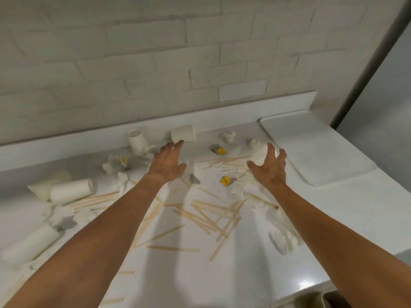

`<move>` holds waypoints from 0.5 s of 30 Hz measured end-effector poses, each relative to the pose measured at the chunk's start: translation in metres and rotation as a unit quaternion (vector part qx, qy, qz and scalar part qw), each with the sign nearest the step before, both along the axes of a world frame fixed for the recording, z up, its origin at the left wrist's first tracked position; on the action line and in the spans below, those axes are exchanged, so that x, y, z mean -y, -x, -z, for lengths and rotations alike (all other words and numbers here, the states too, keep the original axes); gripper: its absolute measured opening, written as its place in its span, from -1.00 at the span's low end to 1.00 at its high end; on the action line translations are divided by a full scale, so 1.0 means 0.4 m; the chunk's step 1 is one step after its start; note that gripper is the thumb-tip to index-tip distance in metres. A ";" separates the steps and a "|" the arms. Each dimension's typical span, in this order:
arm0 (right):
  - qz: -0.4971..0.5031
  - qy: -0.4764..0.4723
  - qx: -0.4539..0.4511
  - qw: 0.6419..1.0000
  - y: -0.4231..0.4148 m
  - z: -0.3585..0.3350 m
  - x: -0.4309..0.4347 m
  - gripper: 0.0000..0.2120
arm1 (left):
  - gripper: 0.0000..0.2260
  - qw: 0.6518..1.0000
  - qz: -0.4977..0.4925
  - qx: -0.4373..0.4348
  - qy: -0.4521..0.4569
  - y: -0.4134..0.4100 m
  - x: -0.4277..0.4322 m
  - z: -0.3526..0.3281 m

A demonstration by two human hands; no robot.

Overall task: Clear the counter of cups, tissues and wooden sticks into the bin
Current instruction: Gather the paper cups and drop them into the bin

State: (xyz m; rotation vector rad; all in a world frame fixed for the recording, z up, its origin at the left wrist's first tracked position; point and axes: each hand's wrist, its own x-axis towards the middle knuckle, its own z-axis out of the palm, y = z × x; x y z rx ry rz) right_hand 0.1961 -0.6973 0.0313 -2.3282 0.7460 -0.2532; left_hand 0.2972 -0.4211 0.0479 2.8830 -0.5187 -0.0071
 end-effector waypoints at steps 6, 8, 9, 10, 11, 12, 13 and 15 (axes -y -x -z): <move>0.013 0.005 -0.027 1.000 -0.079 0.036 0.047 -0.19 | -0.29 0.999 -0.018 -0.018 -0.025 -0.126 0.049 0.012; 0.013 0.009 -0.029 0.999 -0.100 0.046 0.054 -0.18 | -0.30 0.999 -0.019 -0.025 -0.026 -0.167 0.059 0.019; 0.011 0.013 -0.029 0.999 -0.110 0.051 0.057 -0.18 | -0.30 0.999 -0.018 -0.026 -0.025 -0.189 0.064 0.023; 0.008 0.017 -0.030 0.999 -0.117 0.055 0.058 -0.18 | -0.29 0.999 -0.018 -0.023 -0.025 -0.209 0.068 0.026; 0.005 0.019 -0.032 0.999 -0.124 0.060 0.061 -0.19 | -0.29 0.999 -0.016 -0.020 -0.024 -0.231 0.074 0.031; 0.002 0.018 -0.034 0.999 -0.128 0.063 0.062 -0.19 | -0.29 1.000 -0.014 -0.016 -0.021 -0.250 0.078 0.037; -0.003 0.014 -0.035 0.999 -0.133 0.067 0.064 -0.21 | -0.29 1.000 -0.013 -0.015 -0.018 -0.269 0.083 0.044; -0.019 0.010 -0.035 0.999 -0.137 0.073 0.067 -0.23 | -0.30 1.000 -0.009 -0.013 -0.019 -0.301 0.092 0.061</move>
